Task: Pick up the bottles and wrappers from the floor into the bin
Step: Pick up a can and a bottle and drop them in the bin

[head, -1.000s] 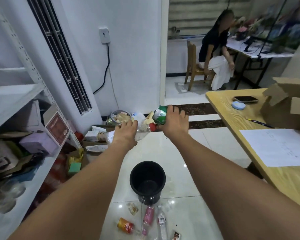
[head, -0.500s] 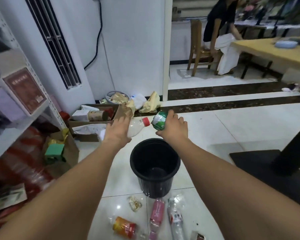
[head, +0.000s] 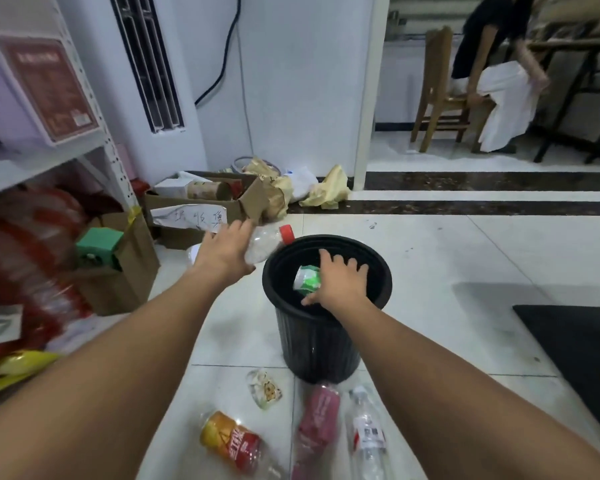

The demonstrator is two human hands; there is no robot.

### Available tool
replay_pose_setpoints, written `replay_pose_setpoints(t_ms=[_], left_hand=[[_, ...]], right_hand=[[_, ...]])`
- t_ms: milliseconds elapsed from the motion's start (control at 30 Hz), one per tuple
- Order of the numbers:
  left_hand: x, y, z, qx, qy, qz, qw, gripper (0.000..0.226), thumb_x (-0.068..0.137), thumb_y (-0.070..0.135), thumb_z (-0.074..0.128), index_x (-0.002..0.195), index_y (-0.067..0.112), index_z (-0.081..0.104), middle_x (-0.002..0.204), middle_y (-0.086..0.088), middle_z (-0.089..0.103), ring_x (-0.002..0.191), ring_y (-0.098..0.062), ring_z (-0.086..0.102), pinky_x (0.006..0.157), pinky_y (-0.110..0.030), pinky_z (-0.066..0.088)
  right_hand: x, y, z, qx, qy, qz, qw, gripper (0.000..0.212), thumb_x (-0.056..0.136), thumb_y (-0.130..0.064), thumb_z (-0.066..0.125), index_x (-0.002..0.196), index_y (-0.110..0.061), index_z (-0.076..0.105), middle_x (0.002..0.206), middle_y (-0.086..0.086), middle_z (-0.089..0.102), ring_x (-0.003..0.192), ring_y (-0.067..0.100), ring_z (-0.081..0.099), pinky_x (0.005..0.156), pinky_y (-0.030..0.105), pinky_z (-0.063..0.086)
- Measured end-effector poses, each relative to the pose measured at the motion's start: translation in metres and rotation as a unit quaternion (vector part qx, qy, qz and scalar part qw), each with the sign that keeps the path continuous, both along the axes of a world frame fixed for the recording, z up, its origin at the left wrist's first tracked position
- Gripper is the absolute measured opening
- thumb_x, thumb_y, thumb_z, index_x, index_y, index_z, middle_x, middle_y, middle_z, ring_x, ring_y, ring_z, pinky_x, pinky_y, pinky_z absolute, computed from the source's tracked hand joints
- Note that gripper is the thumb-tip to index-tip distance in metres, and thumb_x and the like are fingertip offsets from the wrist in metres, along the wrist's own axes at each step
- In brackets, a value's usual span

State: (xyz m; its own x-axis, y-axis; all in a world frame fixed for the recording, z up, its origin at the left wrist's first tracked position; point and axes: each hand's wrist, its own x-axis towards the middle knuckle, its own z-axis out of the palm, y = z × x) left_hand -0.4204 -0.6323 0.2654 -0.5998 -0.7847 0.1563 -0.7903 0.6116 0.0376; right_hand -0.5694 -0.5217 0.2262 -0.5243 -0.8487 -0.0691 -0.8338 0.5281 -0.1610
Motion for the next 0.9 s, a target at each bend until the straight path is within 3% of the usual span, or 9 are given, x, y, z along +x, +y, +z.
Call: replay_pose_setpoints(t_ms=[100, 233, 433, 533, 633, 767, 900], left_hand=[[-0.004, 0.005, -0.01, 0.008, 0.002, 0.006, 1.0, 0.077, 0.08, 0.03, 0.07, 0.143, 0.019, 0.026, 0.142, -0.004, 0.039, 0.132, -0.026, 0.037, 0.104, -0.044, 0.031], [-0.032, 0.012, -0.009, 0.013, 0.006, -0.008, 1.0, 0.074, 0.079, 0.033, 0.07, 0.139, 0.017, 0.03, 0.14, -0.005, 0.042, 0.13, -0.026, 0.038, 0.103, -0.042, 0.033], [-0.075, 0.022, -0.016, 0.003, -0.009, -0.054, 0.999, 0.077, 0.075, 0.028, 0.076, 0.138, 0.015, 0.033, 0.138, -0.008, 0.041, 0.13, -0.028, 0.04, 0.105, -0.04, 0.034], [-0.089, 0.028, -0.021, 0.006, -0.042, -0.04, 0.998, 0.094, 0.074, 0.04, 0.076, 0.146, 0.017, 0.021, 0.148, -0.009, 0.03, 0.14, -0.027, 0.026, 0.117, -0.047, 0.016], [-0.095, 0.04, -0.028, 0.013, -0.089, 0.005, 0.996, 0.107, 0.077, 0.056, 0.066, 0.152, 0.018, -0.002, 0.159, -0.008, 0.005, 0.148, -0.029, 0.001, 0.116, -0.055, 0.0], [-0.078, 0.051, -0.032, 0.018, -0.097, -0.014, 0.995, 0.085, 0.089, 0.056, 0.048, 0.152, 0.022, 0.001, 0.159, -0.005, 0.009, 0.148, -0.027, 0.003, 0.117, -0.053, 0.001], [-0.045, 0.055, -0.021, 0.006, -0.052, -0.02, 0.998, 0.069, 0.094, 0.049, 0.045, 0.15, 0.022, 0.016, 0.156, -0.002, 0.021, 0.147, -0.024, 0.012, 0.119, -0.046, 0.005]], right_hand=[[-0.006, 0.006, -0.002, -0.022, 0.021, 0.01, 0.999, 0.087, 0.081, -0.059, 0.064, 0.148, -0.019, 0.025, 0.144, 0.011, 0.044, 0.134, 0.035, 0.037, 0.113, 0.051, 0.024], [-0.026, 0.009, 0.018, -0.093, 0.044, -0.012, 0.995, 0.058, 0.093, -0.047, 0.047, 0.141, -0.015, 0.038, 0.139, 0.012, 0.049, 0.129, 0.033, 0.043, 0.107, 0.045, 0.03], [-0.05, 0.018, 0.037, -0.138, 0.08, -0.023, 0.987, 0.046, 0.097, -0.035, 0.039, 0.139, -0.015, 0.041, 0.135, 0.011, 0.051, 0.125, 0.031, 0.044, 0.101, 0.04, 0.033], [-0.058, 0.025, 0.04, -0.135, 0.091, -0.035, 0.986, 0.045, 0.098, -0.034, 0.038, 0.138, -0.015, 0.041, 0.134, 0.011, 0.051, 0.124, 0.03, 0.045, 0.1, 0.039, 0.034], [-0.058, 0.03, 0.04, -0.131, 0.097, -0.043, 0.986, 0.043, 0.098, -0.032, 0.037, 0.137, -0.015, 0.041, 0.134, 0.011, 0.051, 0.123, 0.03, 0.046, 0.1, 0.039, 0.034], [-0.049, 0.036, 0.039, -0.131, 0.093, -0.019, 0.987, 0.043, 0.098, -0.031, 0.037, 0.138, -0.018, 0.042, 0.133, 0.009, 0.052, 0.123, 0.03, 0.045, 0.1, 0.04, 0.034], [-0.026, 0.034, 0.045, -0.133, 0.086, 0.016, 0.987, 0.046, 0.097, -0.032, 0.037, 0.141, -0.02, 0.04, 0.135, 0.009, 0.052, 0.124, 0.03, 0.046, 0.1, 0.041, 0.034]])
